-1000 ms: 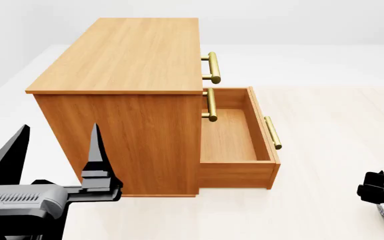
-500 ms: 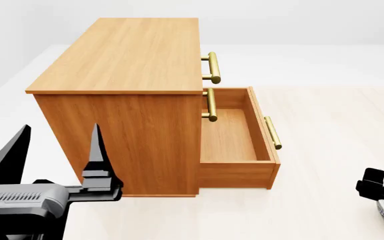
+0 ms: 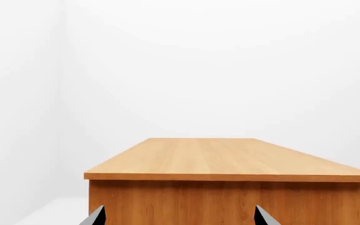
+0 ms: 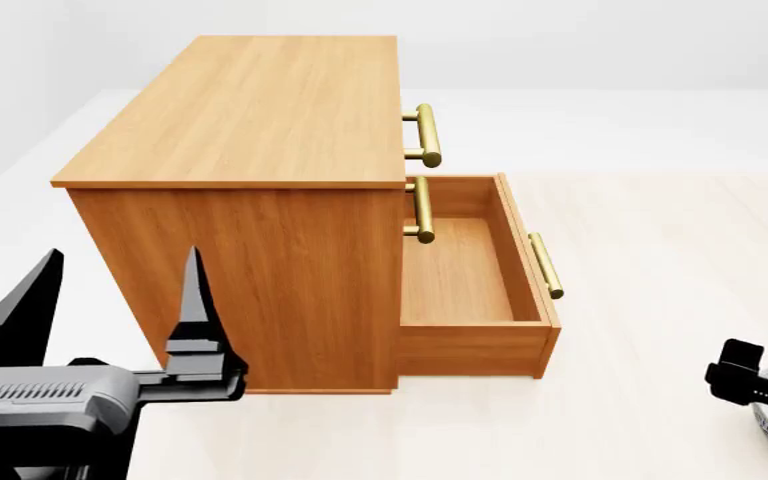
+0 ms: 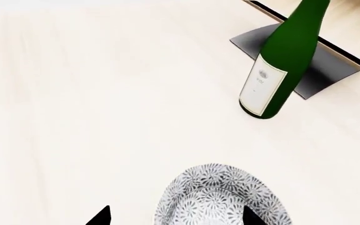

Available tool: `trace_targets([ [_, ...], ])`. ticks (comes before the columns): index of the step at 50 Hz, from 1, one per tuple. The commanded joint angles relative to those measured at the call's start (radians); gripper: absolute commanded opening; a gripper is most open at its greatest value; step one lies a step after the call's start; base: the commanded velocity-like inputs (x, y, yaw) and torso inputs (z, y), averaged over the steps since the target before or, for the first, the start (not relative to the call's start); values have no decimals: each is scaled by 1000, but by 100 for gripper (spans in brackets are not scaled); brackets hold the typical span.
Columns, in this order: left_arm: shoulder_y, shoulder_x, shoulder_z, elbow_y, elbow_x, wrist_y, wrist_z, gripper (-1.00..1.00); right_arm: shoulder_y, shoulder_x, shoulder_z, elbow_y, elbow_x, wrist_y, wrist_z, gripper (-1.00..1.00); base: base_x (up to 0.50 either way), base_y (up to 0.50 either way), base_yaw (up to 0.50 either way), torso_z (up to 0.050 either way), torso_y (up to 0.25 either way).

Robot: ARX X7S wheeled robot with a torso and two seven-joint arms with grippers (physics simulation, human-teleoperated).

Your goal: Put the bowl on top of the cabinet.

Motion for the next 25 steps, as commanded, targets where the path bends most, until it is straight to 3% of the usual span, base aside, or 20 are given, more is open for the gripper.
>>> trace_targets([
  [1, -2, -5, 4, 0, -2, 3, -5, 100, 11, -7, -2, 11, 11, 24, 9, 100, 0, 0, 0, 0, 0],
  [25, 0, -14, 10, -4, -4, 14, -13, 100, 37, -13, -31, 55, 11, 33, 9, 100, 0, 0, 0, 0, 0],
])
